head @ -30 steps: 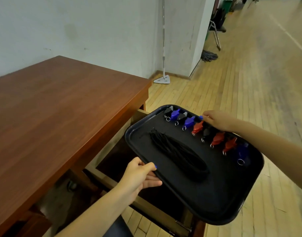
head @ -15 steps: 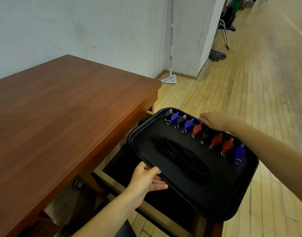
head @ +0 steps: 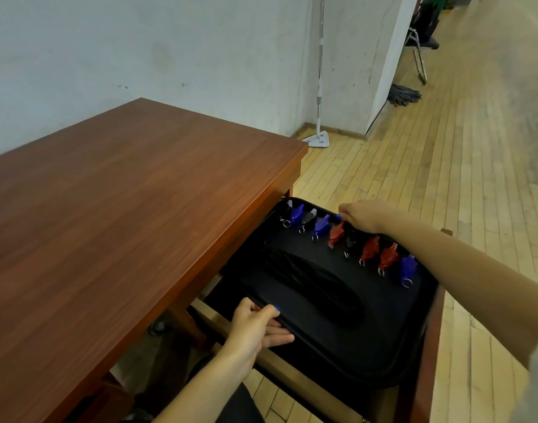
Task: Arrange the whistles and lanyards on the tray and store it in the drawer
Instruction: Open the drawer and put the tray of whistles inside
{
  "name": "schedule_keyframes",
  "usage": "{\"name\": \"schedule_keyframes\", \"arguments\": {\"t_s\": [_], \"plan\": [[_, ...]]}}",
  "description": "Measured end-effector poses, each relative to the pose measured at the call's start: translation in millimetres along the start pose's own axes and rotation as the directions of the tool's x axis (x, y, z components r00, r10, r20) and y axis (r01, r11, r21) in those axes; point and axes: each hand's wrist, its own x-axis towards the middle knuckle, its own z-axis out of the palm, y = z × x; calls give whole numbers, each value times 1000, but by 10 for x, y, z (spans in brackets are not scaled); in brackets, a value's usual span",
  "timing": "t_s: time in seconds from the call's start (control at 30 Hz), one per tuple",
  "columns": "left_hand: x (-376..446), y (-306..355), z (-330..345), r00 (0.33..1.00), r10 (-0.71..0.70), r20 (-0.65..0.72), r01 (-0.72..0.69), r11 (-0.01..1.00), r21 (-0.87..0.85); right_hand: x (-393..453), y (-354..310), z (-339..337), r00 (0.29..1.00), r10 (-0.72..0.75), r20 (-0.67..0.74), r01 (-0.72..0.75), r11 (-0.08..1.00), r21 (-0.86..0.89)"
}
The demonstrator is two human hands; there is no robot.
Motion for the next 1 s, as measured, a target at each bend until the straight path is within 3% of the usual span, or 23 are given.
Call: {"name": "schedule_keyframes", "arguments": {"t_s": [0.27,0.63,1.0], "plan": [[14,-22,-217,992,-102,-69,101,995,-22,183,-355,241,998,-34,-49,35,999,28],[274,77,-184,948,-304,-98,305,952,-11,298,-285,511,997,25,-77,-19,997,76],[361,175,-83,869,-492,-50,494,864,101,276,-376,477,998,39,-45,-43,994,-100]]}}
